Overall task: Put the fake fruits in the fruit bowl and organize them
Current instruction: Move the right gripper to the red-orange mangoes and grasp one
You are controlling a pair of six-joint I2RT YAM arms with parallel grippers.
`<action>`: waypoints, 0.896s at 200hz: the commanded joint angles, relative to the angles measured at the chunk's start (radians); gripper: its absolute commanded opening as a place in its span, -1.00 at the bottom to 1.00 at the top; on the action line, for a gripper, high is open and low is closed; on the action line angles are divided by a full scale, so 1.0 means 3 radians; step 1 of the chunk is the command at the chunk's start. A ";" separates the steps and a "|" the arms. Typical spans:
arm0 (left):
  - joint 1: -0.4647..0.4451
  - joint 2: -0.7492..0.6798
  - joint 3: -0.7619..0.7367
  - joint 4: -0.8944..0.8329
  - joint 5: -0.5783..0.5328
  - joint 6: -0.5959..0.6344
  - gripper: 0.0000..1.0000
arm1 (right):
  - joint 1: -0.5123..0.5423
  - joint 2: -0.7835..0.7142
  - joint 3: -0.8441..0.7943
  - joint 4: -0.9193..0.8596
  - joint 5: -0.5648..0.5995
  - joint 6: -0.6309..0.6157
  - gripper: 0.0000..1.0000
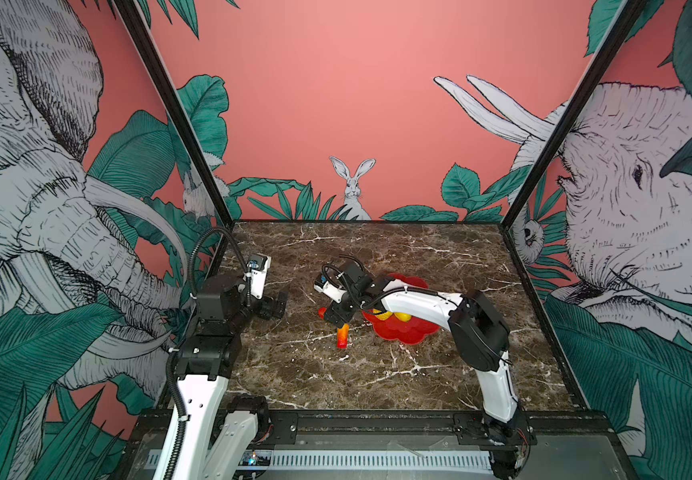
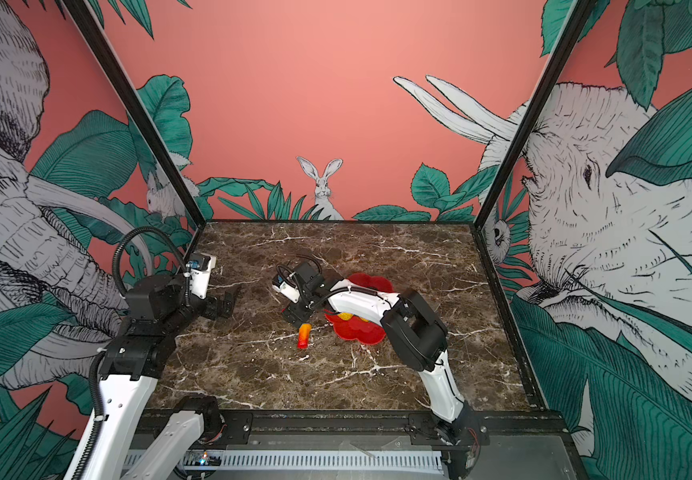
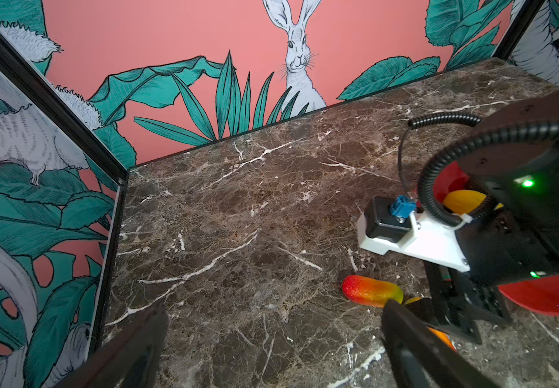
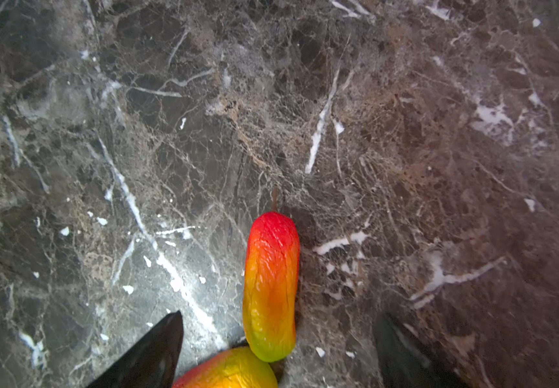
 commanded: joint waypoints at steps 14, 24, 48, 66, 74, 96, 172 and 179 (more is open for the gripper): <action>0.0015 -0.0045 -0.0034 -0.0037 0.0031 0.0053 0.99 | 0.0037 0.0153 0.0069 0.0128 -0.0093 0.0101 0.60; 0.0012 -0.0043 -0.0031 -0.0037 0.0031 0.0053 0.99 | 0.0037 0.0172 0.0054 0.0160 -0.0097 0.0115 0.56; 0.0011 -0.0030 -0.0026 -0.0035 0.0031 0.0053 0.99 | 0.0037 0.0236 0.0066 0.0179 -0.0106 0.0134 0.39; 0.0014 -0.0028 -0.0026 -0.0037 0.0031 0.0053 0.99 | 0.0039 0.0277 0.0084 0.0184 -0.0106 0.0138 0.24; 0.0012 -0.0031 -0.0027 -0.0034 0.0031 0.0053 0.99 | 0.0039 0.0298 0.0092 0.0189 -0.0116 0.0142 0.15; 0.0014 -0.0031 -0.0031 -0.0034 0.0029 0.0053 0.99 | 0.0037 0.0339 0.0129 0.0170 -0.0120 0.0144 -0.08; 0.0015 -0.0016 -0.0029 -0.0032 0.0028 0.0058 0.99 | 0.0035 0.0188 0.0127 0.0056 -0.0102 0.0017 -0.71; 0.0016 -0.0013 -0.0027 -0.0029 0.0029 0.0058 0.99 | 0.0025 0.0149 0.0126 0.0043 -0.0100 0.0004 -0.73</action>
